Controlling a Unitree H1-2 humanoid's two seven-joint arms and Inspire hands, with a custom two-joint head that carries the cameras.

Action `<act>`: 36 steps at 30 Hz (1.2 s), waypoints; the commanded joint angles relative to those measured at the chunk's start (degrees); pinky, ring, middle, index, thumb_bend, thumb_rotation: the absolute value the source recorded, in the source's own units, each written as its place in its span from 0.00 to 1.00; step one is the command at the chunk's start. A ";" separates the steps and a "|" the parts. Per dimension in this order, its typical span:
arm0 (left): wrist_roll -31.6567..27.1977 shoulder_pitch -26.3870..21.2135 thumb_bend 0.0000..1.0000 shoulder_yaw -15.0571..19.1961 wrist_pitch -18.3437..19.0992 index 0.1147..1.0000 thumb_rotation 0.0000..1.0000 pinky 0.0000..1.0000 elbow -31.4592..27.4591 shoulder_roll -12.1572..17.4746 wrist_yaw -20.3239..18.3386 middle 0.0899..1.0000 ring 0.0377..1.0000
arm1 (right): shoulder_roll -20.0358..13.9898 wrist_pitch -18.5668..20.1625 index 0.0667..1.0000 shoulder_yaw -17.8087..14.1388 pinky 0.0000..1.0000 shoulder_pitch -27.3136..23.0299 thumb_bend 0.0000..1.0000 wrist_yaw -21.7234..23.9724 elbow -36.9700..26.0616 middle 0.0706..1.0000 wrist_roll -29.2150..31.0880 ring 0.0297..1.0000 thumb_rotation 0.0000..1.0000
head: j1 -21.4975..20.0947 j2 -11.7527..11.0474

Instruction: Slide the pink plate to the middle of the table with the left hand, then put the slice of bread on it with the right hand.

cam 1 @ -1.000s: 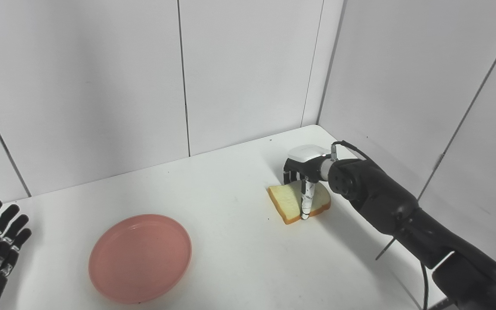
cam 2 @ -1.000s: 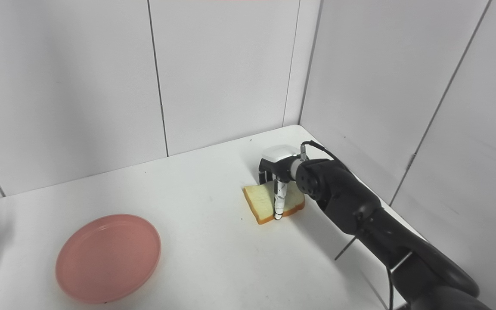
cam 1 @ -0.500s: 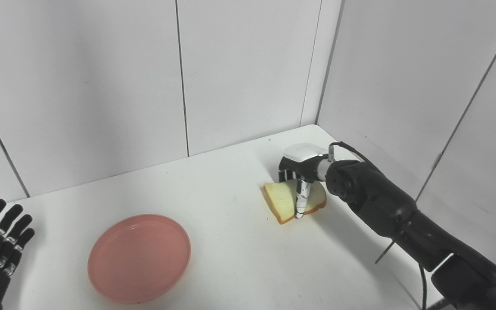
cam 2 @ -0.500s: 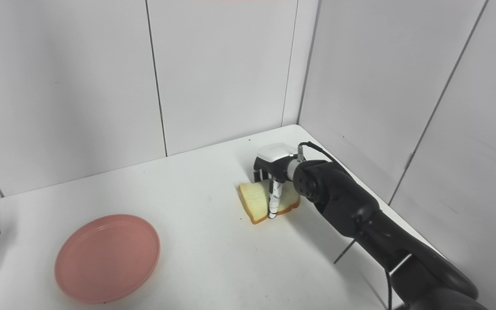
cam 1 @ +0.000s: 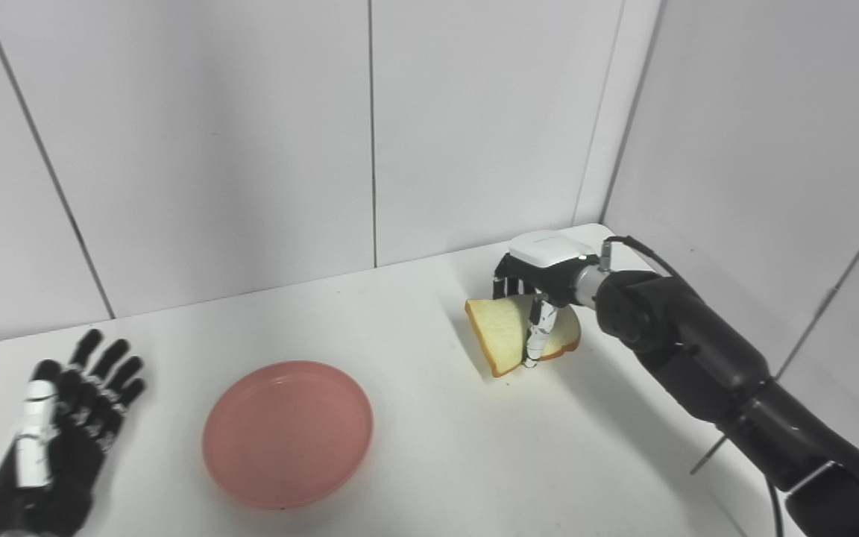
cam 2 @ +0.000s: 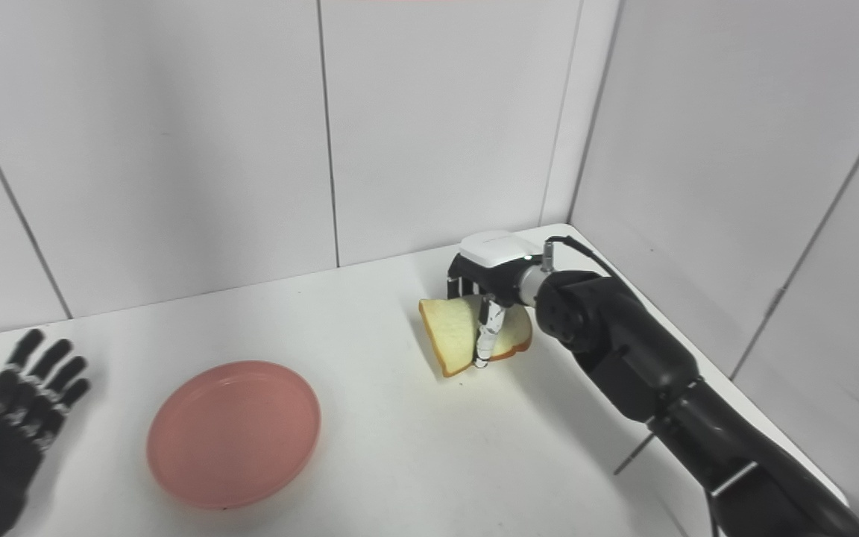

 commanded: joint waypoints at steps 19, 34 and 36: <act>6.31 -1.02 0.46 -4.39 -2.39 1.00 1.00 1.00 -1.45 -7.05 5.41 0.99 0.99 | 10.76 -1.70 0.47 1.99 0.42 -14.83 0.52 2.45 -0.98 0.46 4.11 0.40 0.00 | 14.77 -3.29; 6.13 -2.12 0.46 -3.97 -3.38 1.00 1.00 1.00 -0.13 -8.19 5.78 0.99 0.99 | 19.50 -4.80 0.49 8.57 0.41 -17.45 0.51 2.90 0.56 0.46 5.78 0.39 0.00 | 15.77 -3.40; 6.40 -2.13 0.46 -3.96 -3.26 1.00 1.00 1.00 -0.36 -8.19 6.04 0.99 0.99 | 20.23 -4.59 0.49 9.74 0.41 -17.36 0.51 2.75 0.57 0.45 4.29 0.38 0.00 | 15.80 -3.26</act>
